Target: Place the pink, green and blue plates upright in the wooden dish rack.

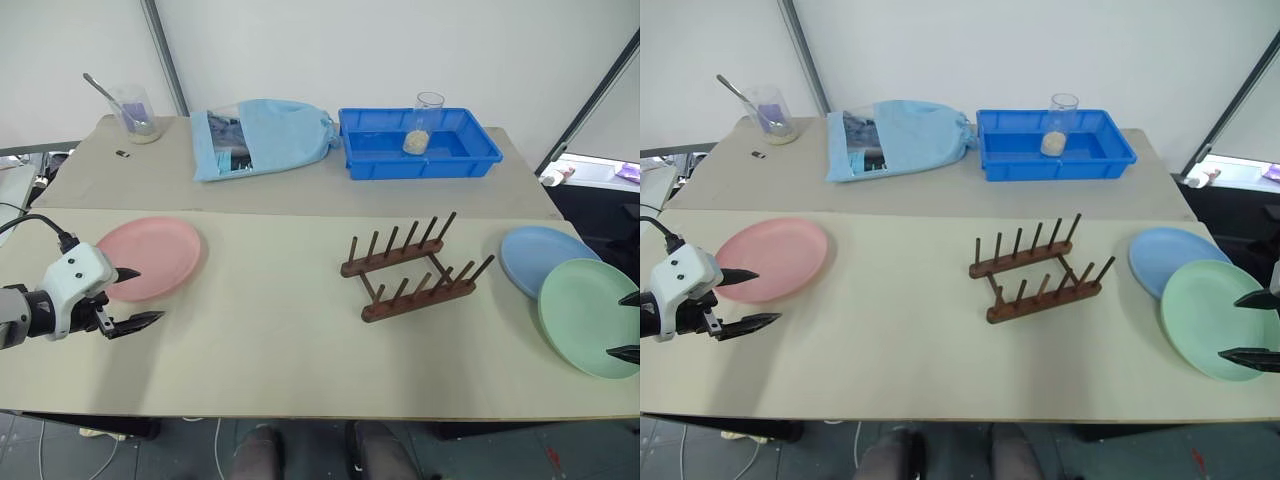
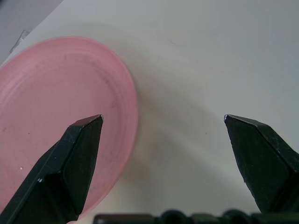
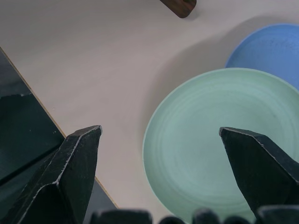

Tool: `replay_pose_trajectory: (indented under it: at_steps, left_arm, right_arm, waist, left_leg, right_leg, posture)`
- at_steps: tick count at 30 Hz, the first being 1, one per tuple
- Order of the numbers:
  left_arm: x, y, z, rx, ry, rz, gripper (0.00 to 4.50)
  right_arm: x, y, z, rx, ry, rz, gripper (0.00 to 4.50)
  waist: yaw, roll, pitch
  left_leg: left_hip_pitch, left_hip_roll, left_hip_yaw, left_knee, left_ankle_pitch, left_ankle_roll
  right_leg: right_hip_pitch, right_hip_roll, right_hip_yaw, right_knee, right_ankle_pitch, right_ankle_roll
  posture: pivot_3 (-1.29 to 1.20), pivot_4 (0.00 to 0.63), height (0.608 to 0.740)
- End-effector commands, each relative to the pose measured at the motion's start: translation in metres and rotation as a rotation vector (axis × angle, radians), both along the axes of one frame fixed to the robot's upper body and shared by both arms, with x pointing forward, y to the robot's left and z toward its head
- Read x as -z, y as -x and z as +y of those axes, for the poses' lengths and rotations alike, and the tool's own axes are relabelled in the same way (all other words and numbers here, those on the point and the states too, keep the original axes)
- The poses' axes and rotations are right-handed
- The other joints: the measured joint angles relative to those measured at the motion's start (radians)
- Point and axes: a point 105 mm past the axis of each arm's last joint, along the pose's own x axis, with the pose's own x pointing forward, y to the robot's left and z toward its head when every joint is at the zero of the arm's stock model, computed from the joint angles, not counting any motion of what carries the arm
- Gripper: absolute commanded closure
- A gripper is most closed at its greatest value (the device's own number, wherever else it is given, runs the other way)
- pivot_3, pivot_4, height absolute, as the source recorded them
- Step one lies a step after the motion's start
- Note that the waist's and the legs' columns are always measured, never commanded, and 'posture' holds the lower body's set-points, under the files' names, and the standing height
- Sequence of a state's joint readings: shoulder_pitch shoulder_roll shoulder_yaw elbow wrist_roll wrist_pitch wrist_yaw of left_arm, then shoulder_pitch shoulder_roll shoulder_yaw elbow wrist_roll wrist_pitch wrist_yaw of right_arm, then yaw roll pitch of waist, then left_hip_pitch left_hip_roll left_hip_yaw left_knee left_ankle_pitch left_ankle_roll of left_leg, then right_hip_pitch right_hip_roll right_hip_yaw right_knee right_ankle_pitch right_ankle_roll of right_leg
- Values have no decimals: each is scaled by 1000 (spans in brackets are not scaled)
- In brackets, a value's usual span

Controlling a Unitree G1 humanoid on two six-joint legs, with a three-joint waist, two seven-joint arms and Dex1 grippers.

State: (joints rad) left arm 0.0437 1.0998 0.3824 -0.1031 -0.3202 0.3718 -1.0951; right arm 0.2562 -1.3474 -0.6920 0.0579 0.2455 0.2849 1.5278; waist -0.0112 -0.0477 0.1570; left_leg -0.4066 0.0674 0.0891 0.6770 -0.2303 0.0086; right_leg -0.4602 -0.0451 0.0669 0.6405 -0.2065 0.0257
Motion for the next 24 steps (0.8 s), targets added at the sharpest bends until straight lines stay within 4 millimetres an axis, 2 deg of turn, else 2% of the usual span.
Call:
replay_pose_trajectory:
  at_steps: [1,15,24]
  left_arm:
    - [-11,-2,-4,12,-7,-38,49]
    - [-10,-6,-2,-10,-36,-60,49]
    - [-16,-11,-7,-3,62,-75,49]
  right_arm:
    - [-11,-1,-1,-6,16,-37,0]
    - [-8,-7,2,-15,13,-46,0]
    - [-7,-7,7,-19,6,-55,0]
  waist:
    - [0,0,0]
    - [0,0,0]
    - [0,0,0]
  left_leg:
    - [0,0,0,0,0,0]
    - [0,0,0,1,0,0]
    - [0,0,0,1,0,0]
  right_leg:
    - [0,0,0,0,0,0]
    - [0,0,0,1,0,0]
    - [0,0,0,1,0,0]
  posture:
    - [0,150,696]
    - [0,150,696]
    - [0,150,696]
